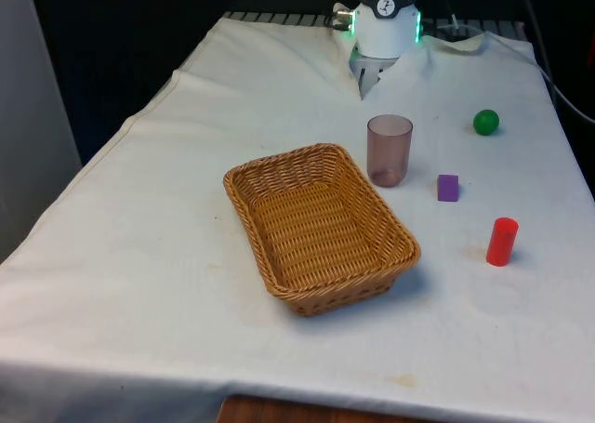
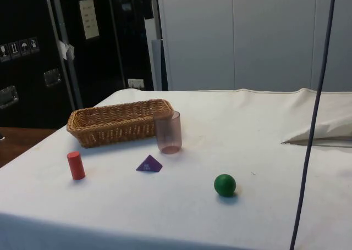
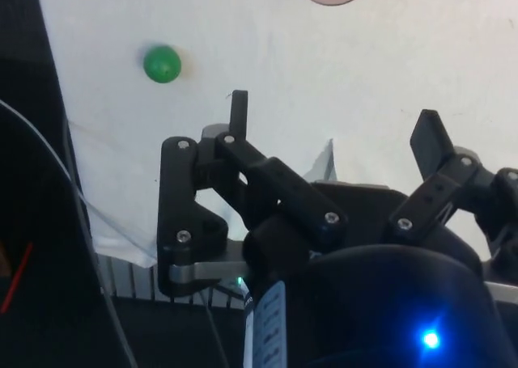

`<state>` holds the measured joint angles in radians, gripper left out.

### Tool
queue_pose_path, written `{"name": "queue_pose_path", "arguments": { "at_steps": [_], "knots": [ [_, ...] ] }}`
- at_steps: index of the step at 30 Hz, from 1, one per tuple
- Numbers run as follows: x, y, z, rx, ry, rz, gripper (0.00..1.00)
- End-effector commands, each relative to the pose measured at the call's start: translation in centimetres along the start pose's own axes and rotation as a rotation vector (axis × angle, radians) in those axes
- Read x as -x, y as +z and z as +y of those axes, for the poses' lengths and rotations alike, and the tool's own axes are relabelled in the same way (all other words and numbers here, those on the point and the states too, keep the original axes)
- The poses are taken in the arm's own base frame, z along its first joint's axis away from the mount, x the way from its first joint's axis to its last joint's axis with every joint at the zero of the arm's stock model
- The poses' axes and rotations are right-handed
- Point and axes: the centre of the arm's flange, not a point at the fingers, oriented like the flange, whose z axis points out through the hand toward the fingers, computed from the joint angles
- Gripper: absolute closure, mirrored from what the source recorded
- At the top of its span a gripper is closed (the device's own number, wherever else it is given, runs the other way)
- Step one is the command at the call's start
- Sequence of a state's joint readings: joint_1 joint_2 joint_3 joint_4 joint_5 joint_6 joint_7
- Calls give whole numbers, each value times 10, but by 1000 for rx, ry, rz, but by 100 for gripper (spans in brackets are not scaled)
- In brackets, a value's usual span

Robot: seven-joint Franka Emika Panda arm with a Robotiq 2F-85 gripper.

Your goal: Pick up the triangular block and place it into the basket.

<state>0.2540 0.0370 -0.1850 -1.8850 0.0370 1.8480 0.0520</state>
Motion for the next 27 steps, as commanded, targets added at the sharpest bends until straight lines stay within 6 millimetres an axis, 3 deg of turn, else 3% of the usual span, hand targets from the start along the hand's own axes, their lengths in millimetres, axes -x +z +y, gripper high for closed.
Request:
{"name": "queue_pose_path", "arguments": {
  "at_steps": [1, 5, 9, 27],
  "knots": [
    [0, 1, -5, 6, 4, 10, 0],
    [0, 2, -8, 2, 2, 0, 0],
    [-1, 7, -26, 21, 7, 5, 0],
    [-9, 21, -67, 91, 15, 6, 0]
  ]
}}
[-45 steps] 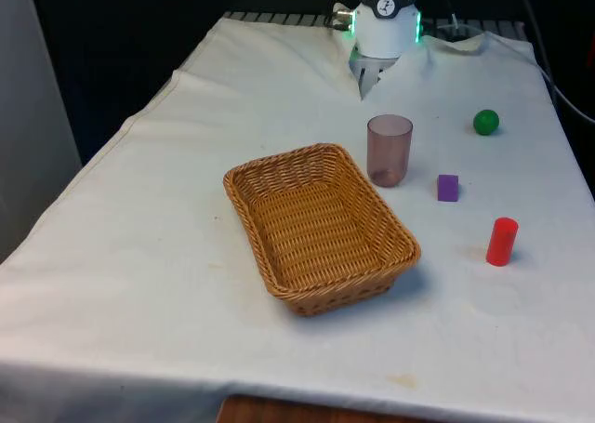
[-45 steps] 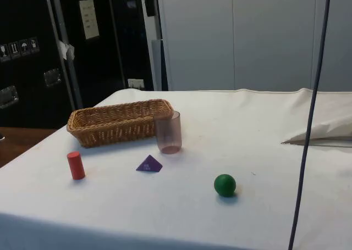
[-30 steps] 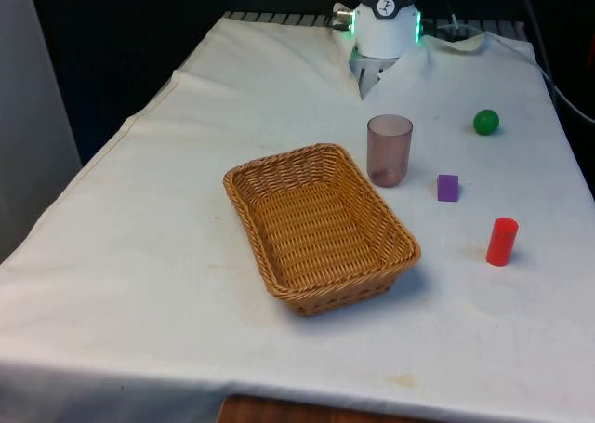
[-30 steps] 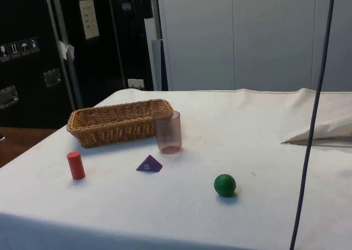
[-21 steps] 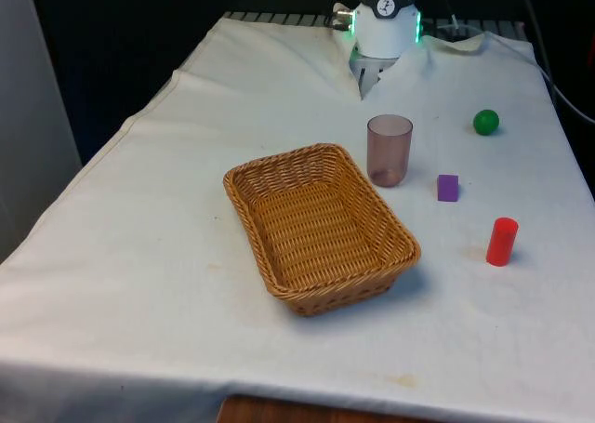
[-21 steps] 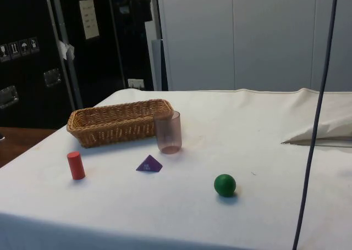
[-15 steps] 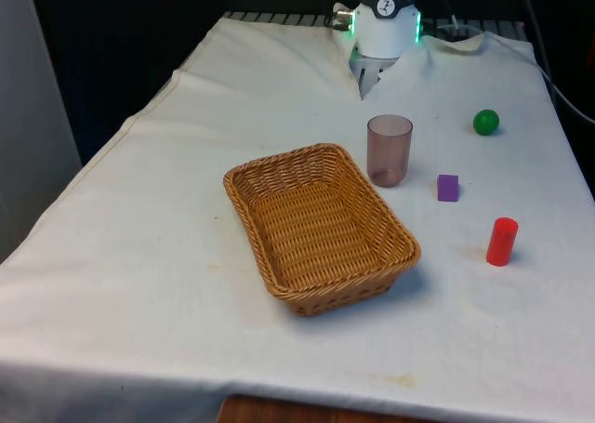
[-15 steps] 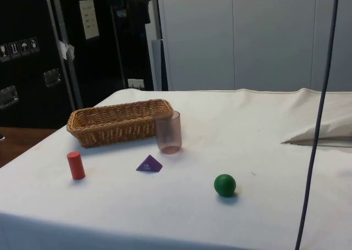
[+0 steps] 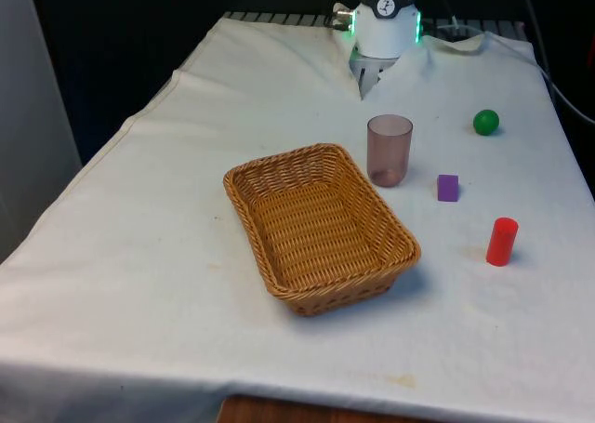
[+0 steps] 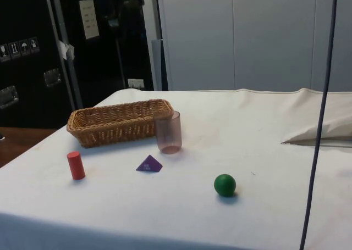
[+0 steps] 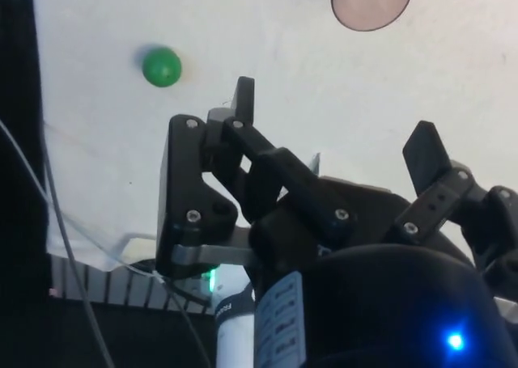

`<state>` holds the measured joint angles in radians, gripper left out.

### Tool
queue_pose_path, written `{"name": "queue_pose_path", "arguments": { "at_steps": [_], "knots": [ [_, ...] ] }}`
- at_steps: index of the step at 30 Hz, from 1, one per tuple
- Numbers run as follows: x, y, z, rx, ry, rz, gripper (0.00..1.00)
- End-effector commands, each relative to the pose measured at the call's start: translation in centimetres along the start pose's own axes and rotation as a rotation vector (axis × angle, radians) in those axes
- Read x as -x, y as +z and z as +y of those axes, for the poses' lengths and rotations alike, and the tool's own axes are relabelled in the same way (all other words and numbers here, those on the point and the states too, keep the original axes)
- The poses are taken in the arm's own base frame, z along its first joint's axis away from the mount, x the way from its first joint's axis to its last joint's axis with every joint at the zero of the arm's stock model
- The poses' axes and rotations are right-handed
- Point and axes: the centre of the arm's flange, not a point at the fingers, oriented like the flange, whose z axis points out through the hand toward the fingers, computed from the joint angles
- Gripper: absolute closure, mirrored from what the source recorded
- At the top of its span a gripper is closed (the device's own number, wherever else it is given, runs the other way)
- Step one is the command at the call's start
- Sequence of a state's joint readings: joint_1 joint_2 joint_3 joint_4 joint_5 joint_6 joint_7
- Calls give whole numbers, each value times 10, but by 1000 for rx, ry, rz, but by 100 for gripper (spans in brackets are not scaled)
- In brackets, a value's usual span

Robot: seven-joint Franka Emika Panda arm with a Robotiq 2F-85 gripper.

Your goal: Pick up the triangular block and place it into the basket.

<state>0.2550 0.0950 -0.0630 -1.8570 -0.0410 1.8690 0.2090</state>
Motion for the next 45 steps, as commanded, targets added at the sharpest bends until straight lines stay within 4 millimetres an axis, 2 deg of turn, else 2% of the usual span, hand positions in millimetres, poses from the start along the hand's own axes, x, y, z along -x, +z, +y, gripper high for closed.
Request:
{"name": "queue_pose_path", "arguments": {
  "at_steps": [1, 7, 8, 14, 17, 21, 26, 27, 30, 35, 37, 43, 44, 45],
  "knots": [
    [-1, 3, -5, 14, 3, 3, 0],
    [-1, 14, -25, 55, 3, 1, 0],
    [0, 12, -20, 43, 0, -8, 0],
    [-1, 25, -47, 97, 4, 10, 0],
    [-1, 27, -48, 101, 3, 5, 0],
    [-1, 36, -66, 141, 6, 28, 0],
    [-1, 43, -81, 159, 9, 47, 0],
    [-1, 42, -78, 155, 7, 36, 0],
    [0, 47, -94, 168, 11, 66, 0],
    [2, 53, -104, 175, 13, 72, 0],
    [6, 60, -114, 182, 15, 92, 0],
    [13, 81, -117, 191, 17, 100, 0],
    [13, 77, -118, 194, 16, 86, 0],
    [13, 85, -116, 192, 17, 100, 0]
  ]
}}
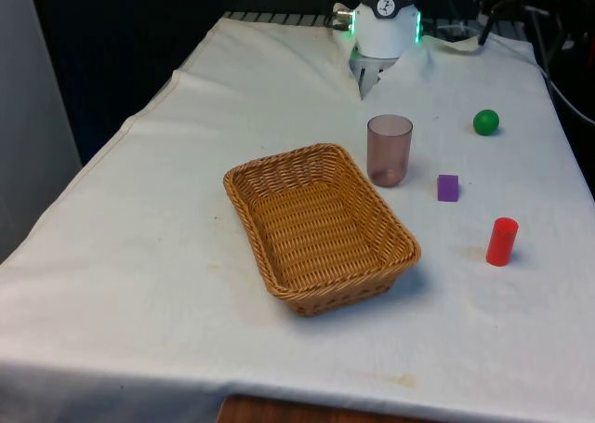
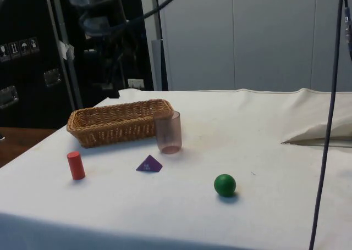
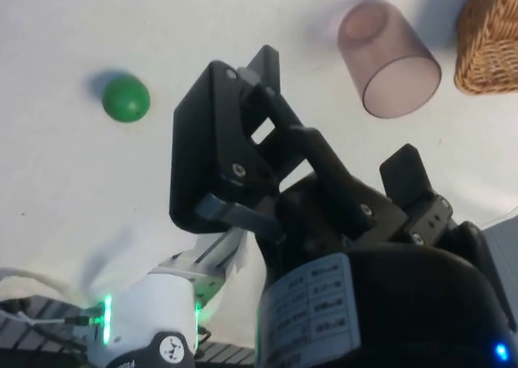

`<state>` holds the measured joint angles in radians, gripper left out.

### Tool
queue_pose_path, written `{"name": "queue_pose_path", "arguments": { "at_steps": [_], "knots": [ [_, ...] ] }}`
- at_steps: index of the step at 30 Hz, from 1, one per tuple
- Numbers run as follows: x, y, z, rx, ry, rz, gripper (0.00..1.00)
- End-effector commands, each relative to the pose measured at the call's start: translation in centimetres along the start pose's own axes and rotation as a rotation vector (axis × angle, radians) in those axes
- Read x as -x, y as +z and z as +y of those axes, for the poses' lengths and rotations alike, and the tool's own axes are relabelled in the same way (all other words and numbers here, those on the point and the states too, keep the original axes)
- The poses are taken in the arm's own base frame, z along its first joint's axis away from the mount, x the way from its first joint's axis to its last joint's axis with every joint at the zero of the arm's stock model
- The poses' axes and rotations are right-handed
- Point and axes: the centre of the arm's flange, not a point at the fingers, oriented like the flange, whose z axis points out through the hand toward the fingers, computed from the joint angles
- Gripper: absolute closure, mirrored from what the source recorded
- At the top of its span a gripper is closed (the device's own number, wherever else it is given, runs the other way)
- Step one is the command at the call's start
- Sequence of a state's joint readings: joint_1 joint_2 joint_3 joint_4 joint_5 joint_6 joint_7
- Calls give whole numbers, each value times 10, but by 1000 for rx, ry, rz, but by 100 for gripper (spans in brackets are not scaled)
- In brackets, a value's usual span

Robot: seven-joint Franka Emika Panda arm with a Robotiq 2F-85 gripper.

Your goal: Pick up the triangular block and place it into the basket.

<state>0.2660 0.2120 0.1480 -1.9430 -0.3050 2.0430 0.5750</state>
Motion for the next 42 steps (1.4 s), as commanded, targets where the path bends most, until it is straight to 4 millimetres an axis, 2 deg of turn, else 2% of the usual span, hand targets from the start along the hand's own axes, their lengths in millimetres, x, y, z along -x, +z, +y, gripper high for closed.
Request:
{"name": "queue_pose_path", "arguments": {
  "at_steps": [1, 8, 9, 13, 26, 28, 35, 42],
  "knots": [
    [1, 7, 1, -2, 1, 12, 0],
    [5, 35, 5, 1, -10, 23, 0],
    [6, 32, 5, 1, -10, 11, 0],
    [6, 46, 4, 1, -17, 31, 0],
    [6, 91, -22, 8, -34, 47, 0],
    [7, 90, -22, 8, -35, 36, 0],
    [9, 117, -15, -13, -20, 53, 0],
    [10, 131, -8, -45, -9, 74, 0]
  ]
}}
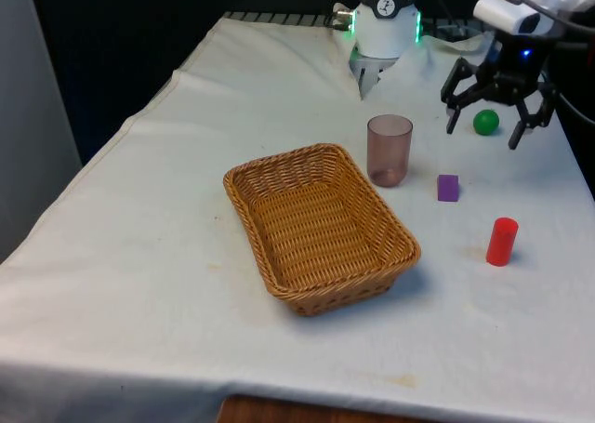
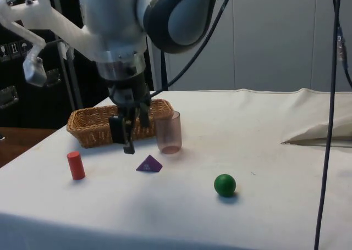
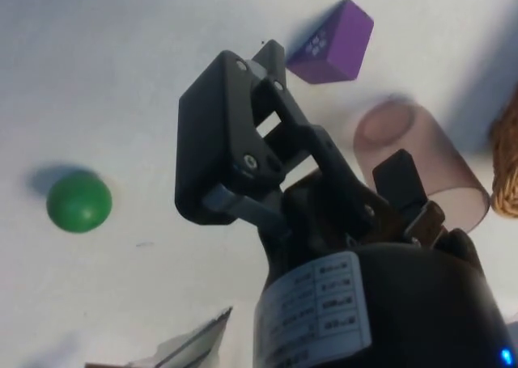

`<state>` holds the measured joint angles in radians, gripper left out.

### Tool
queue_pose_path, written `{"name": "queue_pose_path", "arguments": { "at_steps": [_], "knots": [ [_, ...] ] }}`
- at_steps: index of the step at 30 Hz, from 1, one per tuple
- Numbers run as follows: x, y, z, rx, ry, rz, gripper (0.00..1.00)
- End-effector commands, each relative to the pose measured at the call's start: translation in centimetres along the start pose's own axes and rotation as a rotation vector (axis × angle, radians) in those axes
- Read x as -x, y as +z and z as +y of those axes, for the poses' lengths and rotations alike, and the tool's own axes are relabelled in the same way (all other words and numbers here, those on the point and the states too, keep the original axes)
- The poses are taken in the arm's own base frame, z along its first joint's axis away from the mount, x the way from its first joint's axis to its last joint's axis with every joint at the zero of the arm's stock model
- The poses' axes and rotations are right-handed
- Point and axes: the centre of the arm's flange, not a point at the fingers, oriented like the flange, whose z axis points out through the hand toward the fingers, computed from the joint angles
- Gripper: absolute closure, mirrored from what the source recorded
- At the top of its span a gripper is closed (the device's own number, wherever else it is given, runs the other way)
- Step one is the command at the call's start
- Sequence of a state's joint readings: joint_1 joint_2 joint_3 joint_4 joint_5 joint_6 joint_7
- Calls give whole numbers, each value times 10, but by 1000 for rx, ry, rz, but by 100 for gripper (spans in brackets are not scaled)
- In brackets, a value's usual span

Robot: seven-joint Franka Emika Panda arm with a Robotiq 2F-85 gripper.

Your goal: Pick up the triangular block and place it into the basket.

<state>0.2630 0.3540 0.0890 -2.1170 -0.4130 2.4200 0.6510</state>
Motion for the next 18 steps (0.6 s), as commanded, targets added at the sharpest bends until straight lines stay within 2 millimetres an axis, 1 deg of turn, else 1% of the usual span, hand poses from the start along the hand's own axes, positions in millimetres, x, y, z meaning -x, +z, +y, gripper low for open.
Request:
{"name": "queue_pose_path", "arguments": {
  "at_steps": [1, 7, 10, 13, 14, 18],
  "knots": [
    [-1, 2, 2, -16, 6, 16, 0],
    [0, 11, 9, -38, 15, 40, 0],
    [2, 19, 14, -54, 22, 56, 0],
    [4, 23, 15, -53, 25, 51, 0],
    [7, 29, 19, -69, 29, 66, 0],
    [15, 41, 23, -80, 32, 69, 0]
  ]
}}
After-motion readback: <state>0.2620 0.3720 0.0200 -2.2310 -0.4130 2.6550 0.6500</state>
